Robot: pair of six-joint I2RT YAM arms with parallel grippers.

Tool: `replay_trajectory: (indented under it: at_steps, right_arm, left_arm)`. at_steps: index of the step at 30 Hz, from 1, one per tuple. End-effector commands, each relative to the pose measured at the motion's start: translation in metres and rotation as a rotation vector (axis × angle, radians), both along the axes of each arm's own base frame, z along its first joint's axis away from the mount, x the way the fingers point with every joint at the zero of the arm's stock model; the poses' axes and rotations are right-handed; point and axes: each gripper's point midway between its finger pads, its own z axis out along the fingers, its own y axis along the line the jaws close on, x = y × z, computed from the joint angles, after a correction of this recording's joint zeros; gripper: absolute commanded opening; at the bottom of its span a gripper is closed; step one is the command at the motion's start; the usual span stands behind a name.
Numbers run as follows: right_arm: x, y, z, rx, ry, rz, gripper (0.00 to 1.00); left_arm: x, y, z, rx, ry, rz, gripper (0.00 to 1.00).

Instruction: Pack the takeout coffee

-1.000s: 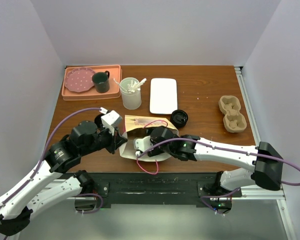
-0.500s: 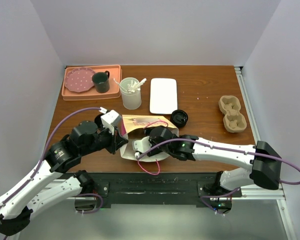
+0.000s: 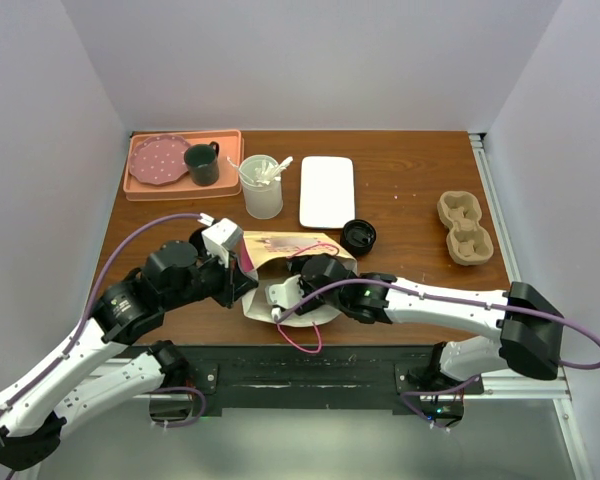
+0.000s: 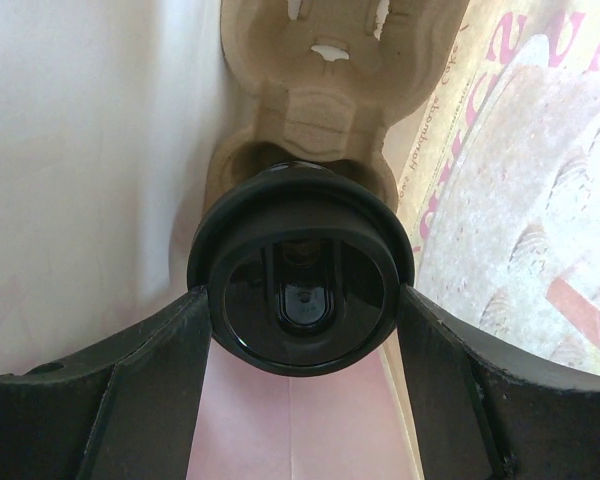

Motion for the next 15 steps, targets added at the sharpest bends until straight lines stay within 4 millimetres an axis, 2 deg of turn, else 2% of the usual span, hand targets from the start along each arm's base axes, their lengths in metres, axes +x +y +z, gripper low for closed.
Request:
replay_trajectory:
  at_steps: [1,11,15]
  right_arm:
    - [-0.003,-0.002,-0.020,-0.022,0.047,0.028,0.29]
    - [-0.001,-0.004,-0.033,-0.033,0.097,0.018,0.33]
    - [0.000,-0.006,-0.033,-0.023,0.101,0.007,0.43]
  left_arm:
    - [-0.002,-0.006,0.018,-0.065,-0.003,-0.007,0.00]
    - [0.002,-0.009,0.019,-0.061,-0.001,-0.004,0.00]
    - [0.004,-0.011,0.021,-0.058,-0.006,-0.006,0.00]
